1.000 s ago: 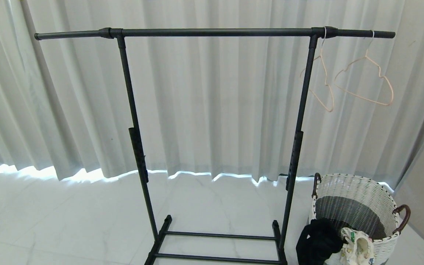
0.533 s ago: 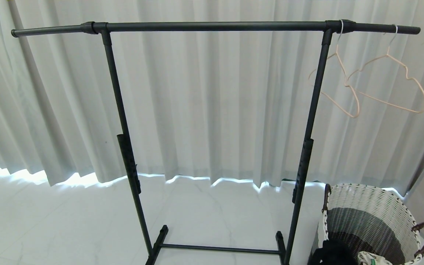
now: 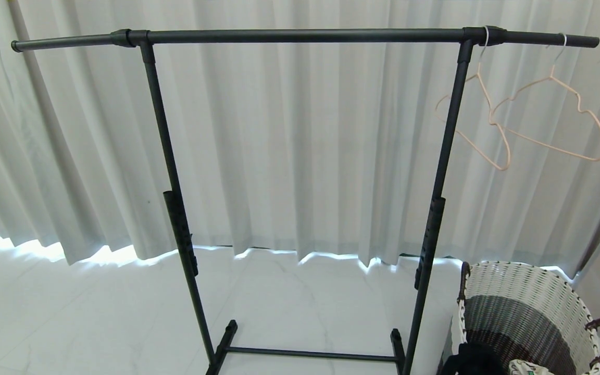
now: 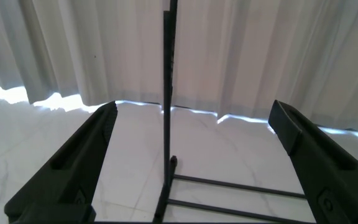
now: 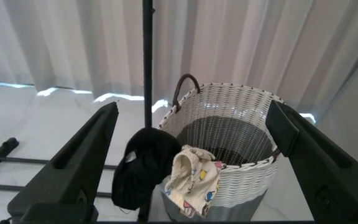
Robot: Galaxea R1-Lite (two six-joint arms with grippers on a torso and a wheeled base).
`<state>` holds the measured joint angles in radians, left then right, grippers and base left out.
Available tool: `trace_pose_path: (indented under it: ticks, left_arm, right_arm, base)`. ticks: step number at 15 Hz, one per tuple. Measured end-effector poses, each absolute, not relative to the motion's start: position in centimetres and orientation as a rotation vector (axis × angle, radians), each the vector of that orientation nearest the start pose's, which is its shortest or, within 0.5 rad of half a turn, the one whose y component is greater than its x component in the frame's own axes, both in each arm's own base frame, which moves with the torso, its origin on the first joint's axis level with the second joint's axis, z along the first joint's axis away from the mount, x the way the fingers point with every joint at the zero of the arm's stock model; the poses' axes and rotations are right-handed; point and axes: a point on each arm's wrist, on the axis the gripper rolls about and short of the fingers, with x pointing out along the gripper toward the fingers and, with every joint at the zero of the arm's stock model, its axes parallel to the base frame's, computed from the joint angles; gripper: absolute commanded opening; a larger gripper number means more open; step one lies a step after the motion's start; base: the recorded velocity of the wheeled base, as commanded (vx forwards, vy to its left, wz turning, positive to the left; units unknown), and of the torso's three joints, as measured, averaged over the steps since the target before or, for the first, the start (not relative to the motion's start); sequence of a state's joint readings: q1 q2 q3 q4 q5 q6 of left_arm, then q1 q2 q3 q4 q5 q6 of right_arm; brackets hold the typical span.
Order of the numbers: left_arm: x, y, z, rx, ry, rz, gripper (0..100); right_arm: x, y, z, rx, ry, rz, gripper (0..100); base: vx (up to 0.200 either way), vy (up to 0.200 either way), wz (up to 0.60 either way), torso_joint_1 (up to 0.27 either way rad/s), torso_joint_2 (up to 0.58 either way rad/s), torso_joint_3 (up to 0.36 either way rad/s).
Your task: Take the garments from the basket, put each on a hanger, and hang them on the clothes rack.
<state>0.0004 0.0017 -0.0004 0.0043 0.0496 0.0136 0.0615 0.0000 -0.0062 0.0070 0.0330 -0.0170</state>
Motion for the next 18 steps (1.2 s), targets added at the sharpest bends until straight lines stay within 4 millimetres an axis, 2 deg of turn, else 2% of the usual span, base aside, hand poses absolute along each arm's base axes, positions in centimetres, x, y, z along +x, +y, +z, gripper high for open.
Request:
trace_pose_path:
  ticks: [2,4,6,8,10,13,15,18]
  left_arm:
    - [-2.3,0.1,7.5,0.021,0.006,0.05,100]
    - [-2.3,0.1,7.5,0.024,0.007,0.049,100]
    - [-2.3,0.1,7.5,0.025,0.007,0.048,100]
    - [-2.3,0.1,7.5,0.025,0.007,0.049,100]
    - [-2.3,0.1,7.5,0.029,0.007,0.049,100]
    - [-2.3,0.1,7.5,0.029,0.007,0.049,100]
    - [-2.3,0.1,7.5,0.031,0.007,0.049,100]
    - [-2.3,0.1,7.5,0.031,0.006,0.05,100]
  right_arm:
    - [-2.8,-0.1,9.7,0.008,-0.054,0.15,100]
    - [-2.7,-0.2,13.0,0.016,-0.063,0.194,100]
    - [-0.6,0.1,15.5,-0.055,0.068,0.212,100]
    - [3.1,0.5,16.1,-0.225,0.297,0.206,100]
    - [7.2,0.5,15.2,-0.402,0.547,0.211,100]
    - [12.2,0.1,12.5,-0.587,0.823,0.244,100]
    - [14.2,-0.2,10.1,-0.658,0.933,0.258,100]
    - [16.0,-0.5,7.2,-0.685,1.01,0.281,100]
  base:
    - [0.0,0.0,0.0,0.0,0.0,0.0]
    - [0.0,0.0,0.0,0.0,0.0,0.0]
    - [0.0,0.0,0.0,0.0,0.0,0.0]
    - [0.0,0.0,0.0,0.0,0.0,0.0]
    - [0.0,0.0,0.0,0.0,0.0,0.0]
    - [0.0,0.0,0.0,0.0,0.0,0.0]
    - [0.0,0.0,0.0,0.0,0.0,0.0]
    - [0.0,0.0,0.0,0.0,0.0,0.0]
